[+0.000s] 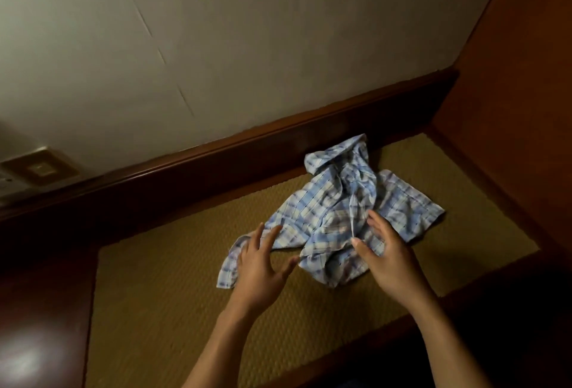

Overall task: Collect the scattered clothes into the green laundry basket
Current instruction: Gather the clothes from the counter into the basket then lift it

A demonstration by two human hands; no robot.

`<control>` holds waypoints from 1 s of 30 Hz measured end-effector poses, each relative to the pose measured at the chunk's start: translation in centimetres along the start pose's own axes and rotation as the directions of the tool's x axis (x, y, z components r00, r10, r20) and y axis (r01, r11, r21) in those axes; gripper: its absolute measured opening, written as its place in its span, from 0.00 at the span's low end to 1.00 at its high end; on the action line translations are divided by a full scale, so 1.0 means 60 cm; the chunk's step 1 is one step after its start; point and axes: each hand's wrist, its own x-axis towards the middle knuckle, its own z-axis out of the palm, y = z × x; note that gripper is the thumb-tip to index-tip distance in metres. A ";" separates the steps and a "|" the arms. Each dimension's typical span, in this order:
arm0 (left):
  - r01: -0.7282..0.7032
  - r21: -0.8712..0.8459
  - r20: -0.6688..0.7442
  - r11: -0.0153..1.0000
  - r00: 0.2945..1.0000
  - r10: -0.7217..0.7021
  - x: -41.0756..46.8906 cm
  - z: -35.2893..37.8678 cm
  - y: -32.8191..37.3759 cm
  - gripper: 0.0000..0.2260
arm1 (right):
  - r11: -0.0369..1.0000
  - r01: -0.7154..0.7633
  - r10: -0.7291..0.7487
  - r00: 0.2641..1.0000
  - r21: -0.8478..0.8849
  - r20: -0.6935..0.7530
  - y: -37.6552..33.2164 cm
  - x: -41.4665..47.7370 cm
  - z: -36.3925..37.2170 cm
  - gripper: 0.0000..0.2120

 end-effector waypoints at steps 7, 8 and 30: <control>0.066 0.115 0.088 0.991 0.993 -0.076 0.098 0.056 0.028 0.41 | 0.998 -0.047 0.045 0.998 0.036 0.052 0.040 0.099 -0.035 0.35; 0.084 0.134 0.113 0.987 0.989 -0.099 0.112 0.065 0.030 0.44 | 0.998 -0.049 0.047 0.997 0.032 0.055 0.044 0.114 -0.040 0.36; 0.236 0.331 0.044 0.914 0.963 -0.265 0.241 0.174 -0.041 0.21 | 0.762 0.175 -0.094 0.982 -0.623 0.161 0.156 0.482 0.054 0.19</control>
